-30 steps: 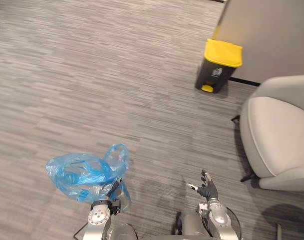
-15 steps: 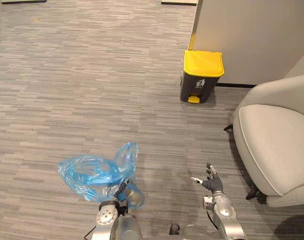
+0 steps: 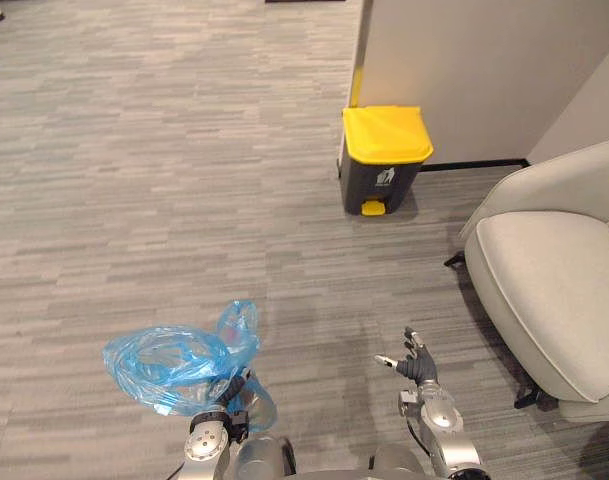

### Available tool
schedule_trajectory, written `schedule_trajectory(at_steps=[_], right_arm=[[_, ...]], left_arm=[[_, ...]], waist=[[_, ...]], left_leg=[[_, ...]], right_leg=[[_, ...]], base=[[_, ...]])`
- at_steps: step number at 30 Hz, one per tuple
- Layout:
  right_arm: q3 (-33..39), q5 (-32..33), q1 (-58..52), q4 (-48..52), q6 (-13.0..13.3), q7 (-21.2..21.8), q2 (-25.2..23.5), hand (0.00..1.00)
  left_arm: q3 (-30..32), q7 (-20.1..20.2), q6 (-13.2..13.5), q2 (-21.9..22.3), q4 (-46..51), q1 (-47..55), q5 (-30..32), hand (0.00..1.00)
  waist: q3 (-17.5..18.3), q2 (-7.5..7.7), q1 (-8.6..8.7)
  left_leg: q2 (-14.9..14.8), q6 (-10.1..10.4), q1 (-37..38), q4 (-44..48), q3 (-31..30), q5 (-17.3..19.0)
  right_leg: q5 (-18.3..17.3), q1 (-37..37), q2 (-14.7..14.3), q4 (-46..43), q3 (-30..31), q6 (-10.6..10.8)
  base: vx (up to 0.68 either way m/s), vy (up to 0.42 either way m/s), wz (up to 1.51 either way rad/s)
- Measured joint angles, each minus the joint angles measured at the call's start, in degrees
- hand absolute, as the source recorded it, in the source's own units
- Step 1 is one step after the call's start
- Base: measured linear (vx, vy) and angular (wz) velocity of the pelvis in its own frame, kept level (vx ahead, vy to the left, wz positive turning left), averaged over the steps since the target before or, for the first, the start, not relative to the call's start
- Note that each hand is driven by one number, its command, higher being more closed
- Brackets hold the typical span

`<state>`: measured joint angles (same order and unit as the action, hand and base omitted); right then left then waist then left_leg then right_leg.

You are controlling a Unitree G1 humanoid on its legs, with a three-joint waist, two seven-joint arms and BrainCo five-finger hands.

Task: Gather rubbish on tea table into small bin, then transfer packed bag to large trash can.

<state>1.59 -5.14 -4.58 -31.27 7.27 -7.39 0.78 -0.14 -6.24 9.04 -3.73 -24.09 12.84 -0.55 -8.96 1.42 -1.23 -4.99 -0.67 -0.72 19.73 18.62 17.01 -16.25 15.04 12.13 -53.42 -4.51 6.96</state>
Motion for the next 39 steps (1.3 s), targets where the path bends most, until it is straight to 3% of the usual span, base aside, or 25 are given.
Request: schedule_trajectory(at_steps=[2, 4, 5, 6, 7, 9, 12, 14, 15, 16, 17, 19, 22, 23, 24, 26, 29, 31, 33, 34, 36, 37, 39], right_arm=[[-0.01, -0.08, 0.07, 0.08, 0.01, -0.02, 0.06, 0.0], [-0.12, -0.07, 0.25, -0.52, 0.0, -0.02, 0.4, 0.0], [-0.43, -0.07, 0.39, -1.82, -0.01, -0.04, 0.68, 0.0], [-0.56, -0.07, 0.21, -2.37, -0.02, -0.06, 0.84, 0.0], [-0.4, -0.07, 0.35, -4.42, -0.04, -0.1, 2.08, 0.0], [0.1, -0.06, 2.14, -5.7, -0.46, -0.12, 3.28, 0.0], [0.72, -0.03, 1.62, -5.36, -1.0, -0.08, 3.74, 0.0], [0.62, 0.08, -1.05, -2.9, -1.06, -0.09, 3.05, 0.0], [0.07, 0.17, -2.83, -0.04, -1.03, -0.05, 2.76, 0.0], [-0.33, 0.44, -3.52, 1.35, -1.02, -0.1, 2.3, 0.0], [-0.31, 0.78, -3.77, 2.68, -0.96, -0.12, 1.82, 0.0], [-0.28, 1.3, -3.63, 3.92, -0.83, -0.14, 0.94, 0.0], [-0.21, 2.32, -3.5, 5.1, -0.87, -0.15, 0.81, 0.0], [0.08, 2.35, -3.51, 5.14, -0.86, -0.14, 0.93, 0.0], [0.72, 2.37, -3.23, 4.63, -0.78, -0.16, 1.54, 0.0], [0.55, 2.42, -2.54, 1.95, -0.98, -0.09, 0.72, 0.0], [0.84, 2.32, -0.83, 0.73, -0.93, -0.11, 0.86, 0.0], [0.72, 2.28, 0.68, 0.0, -0.79, -0.07, 0.74, 0.0], [0.39, 2.1, 0.95, -1.41, -0.86, 0.06, 0.59, 0.0], [0.4, 2.07, 0.03, -1.45, -0.89, 0.06, 0.64, 0.0], [0.23, 1.15, -0.42, -1.61, -1.06, 0.11, 0.62, 0.0], [0.26, 0.45, -0.28, -1.59, -1.05, 0.11, 0.67, 0.0], [0.26, 0.1, -0.12, -1.63, -1.04, 0.1, 0.79, 0.0]], left_arm=[[0.08, -0.22, -0.01, -0.16, 0.02, -0.47, -0.02, 1.0], [0.29, -0.18, 0.07, -0.07, -0.32, -1.13, -0.07, 1.0], [0.44, -0.18, 0.11, -0.52, -1.23, -1.6, -0.1, 1.0], [0.59, -0.19, 0.16, -1.32, -1.5, -1.73, -0.1, 1.0], [0.56, -0.19, 0.08, -0.73, -3.62, -2.85, -0.19, 1.0], [0.59, -0.13, 0.19, -0.31, -4.67, -3.72, -0.37, 1.0], [0.65, -0.01, 0.21, 0.78, -4.75, -5.32, -0.37, 1.0], [0.72, 0.12, 0.18, 2.38, -4.53, -4.99, -0.36, 1.0], [0.9, 0.17, 0.19, 3.61, -3.21, -3.7, -0.38, 1.0], [0.81, 0.3, 0.18, 3.99, -2.46, -2.79, -0.39, 1.0], [0.83, 0.69, 0.14, 4.27, -1.93, -2.41, -0.39, 1.0], [0.82, 0.99, 0.04, 4.17, -1.15, -1.98, -0.5, 1.0], [0.85, 1.08, 0.04, 3.88, 0.37, -0.52, -0.56, 1.0], [0.82, 1.09, 0.04, 3.94, 0.45, -0.1, -0.63, 1.0], [0.88, 1.08, 0.08, 3.95, 0.26, -0.06, -0.78, 1.0], [0.82, 1.01, 0.02, 3.0, -1.13, -1.1, -1.05, 1.0], [0.94, 0.92, -0.09, 2.29, -1.4, -2.23, -1.05, 1.0], [0.84, 0.79, -0.07, 2.25, -1.21, -1.41, -1.05, 1.0], [0.2, 0.72, -0.13, 1.29, -1.43, -0.29, -1.07, 1.0], [-0.46, 0.71, -0.2, 1.08, -1.47, -0.11, -1.07, 1.0], [-0.16, -0.22, -0.23, 0.24, -1.46, -0.02, -1.1, 1.0], [-0.09, -0.34, -0.29, -0.29, -1.45, -0.08, -1.12, 1.0], [-0.1, -0.31, -0.34, -0.49, -1.5, -0.32, -1.12, 1.0]], waist=[[-0.3, -0.45, 0.87], [-0.46, -0.44, 1.4], [-0.39, -0.27, 2.04], [-0.2, 0.58, 2.17], [-0.63, -0.8, 2.73], [-0.74, -2.56, 2.09], [-0.9, -2.94, 3.33], [-1.28, -3.54, 3.32], [-1.61, -4.27, 2.8], [-1.63, -4.28, 1.93], [-1.44, -4.81, 1.35], [-1.92, -3.41, 0.02], [-2.02, -2.72, -1.42], [-1.91, -2.57, -1.45], [-1.34, -3.48, -1.92], [-0.51, -0.47, -2.52], [-0.36, 0.25, -2.76], [-0.06, -0.58, -2.71], [-0.09, 0.04, -2.46], [-0.06, 0.22, -1.89], [-0.1, 0.26, -0.8], [-0.17, 0.15, -0.15], [-0.63, -0.59, 0.71]], left_leg=[[-0.57, 0.58, 2.8, -2.08, 0.51, 0.31], [-1.81, 1.66, 5.17, -3.18, 0.65, 0.93], [-2.44, 2.34, 6.73, -4.15, 0.12, 1.01], [-1.76, 3.42, 7.72, -4.88, -0.66, 1.07], [-3.17, 4.91, 9.19, -5.92, -2.98, 1.64], [-3.91, 5.3, 9.2, -7.42, -5.9, -0.63], [-5.04, 7.28, 8.68, -2.24, -9.46, -3.34], [-7.1, 8.14, 4.02, 12.49, -12.32, -6.4], [-9.45, 8.42, -0.69, 24.47, -13.67, -11.6], [-10.66, 8.57, -3.77, 31.21, -14.0, -10.94], [-11.35, 7.62, -7.92, 37.09, -14.07, -8.08], [-10.52, 4.6, -14.23, 37.63, -12.58, -4.9], [-6.69, 2.95, -19.1, 22.77, -10.53, -2.92], [-4.69, 3.56, -19.53, 14.89, -10.83, -3.64], [-2.98, 2.46, -18.29, 6.27, -11.16, -9.93], [-0.24, 0.64, -16.54, 4.58, -8.57, -9.13], [1.61, -1.49, -16.22, 8.23, -6.49, -5.64], [2.04, -1.82, -12.56, 5.99, -5.53, -1.37], [3.35, -2.2, -7.5, 3.46, -3.83, 0.17], [3.83, -2.51, -5.02, 2.5, -3.71, 1.02], [3.87, -2.34, -1.48, 1.09, -3.9, 2.27], [3.45, -1.85, 0.88, -0.38, -3.95, 2.64], [2.24, -1.5, 3.84, -1.98, -4.22, 2.78]], right_leg=[[-1.4, 4.71, -0.25, 0.9, -3.83, -2.51], [-1.16, 8.4, -1.65, 8.91, -6.91, -3.02], [2.5, 8.97, -3.47, 19.33, -8.01, -4.31], [8.78, 8.5, -4.5, 26.93, -8.09, -5.24], [14.25, 6.65, -6.27, 28.63, -8.46, -8.74], [12.05, 7.12, -8.02, 28.01, -7.99, -9.68], [7.34, 4.99, -8.03, 25.7, -9.66, -9.83], [6.06, -0.4, -9.31, 28.09, -10.84, -10.03], [5.83, -4.61, -10.71, 31.65, -10.76, -10.57], [5.28, -6.38, -11.64, 32.9, -10.51, -11.37], [4.31, -8.74, -12.3, 34.11, -10.13, -12.14], [3.64, -11.89, -12.25, 36.29, -9.06, -11.88], [2.22, -15.56, -11.01, 38.44, -7.18, -9.57], [1.18, -16.14, -10.33, 38.25, -6.29, -8.24], [-0.21, -16.48, -9.95, 37.24, -4.58, -6.38], [-0.43, -16.78, -7.66, 38.63, -1.37, -5.04], [-0.11, -18.1, -5.33, 39.22, 2.34, -3.76], [-0.07, -16.04, -4.77, 31.51, 4.49, -1.81], [1.76, -9.02, -2.27, 13.93, 4.56, 3.88], [1.41, -5.57, -1.06, 5.85, 3.81, 3.33], [-0.25, -0.79, -0.78, 0.03, 1.25, 0.2], [-1.64, 2.53, -1.16, -0.27, -1.21, -2.18], [-2.48, 6.72, -2.47, 3.18, -4.57, -3.56]], base=[[0.34, -0.082, -0.11], [0.37, -0.156, 0.01], [0.42, -0.203, 0.15], [0.53, -0.226, 0.25], [0.43, -0.165, -0.01], [0.37, -0.169, -0.22], [0.35, -0.181, 0.2], [0.31, -0.164, 0.21], [0.28, -0.07, -0.12], [0.29, 0.008, -0.24], [0.33, 0.016, -0.24], [0.29, 0.018, -0.23], [0.32, 0.118, -0.28], [0.39, 0.228, -0.4], [0.42, 0.251, -0.49], [0.47, 0.22, -0.22], [0.41, 0.195, -0.19], [0.36, 0.182, -0.52], [0.28, 0.101, -0.33], [0.36, 0.046, -0.01], [0.45, 0.011, 0.05], [0.37, -0.031, 0.01], [0.36, -0.078, 0.07]])
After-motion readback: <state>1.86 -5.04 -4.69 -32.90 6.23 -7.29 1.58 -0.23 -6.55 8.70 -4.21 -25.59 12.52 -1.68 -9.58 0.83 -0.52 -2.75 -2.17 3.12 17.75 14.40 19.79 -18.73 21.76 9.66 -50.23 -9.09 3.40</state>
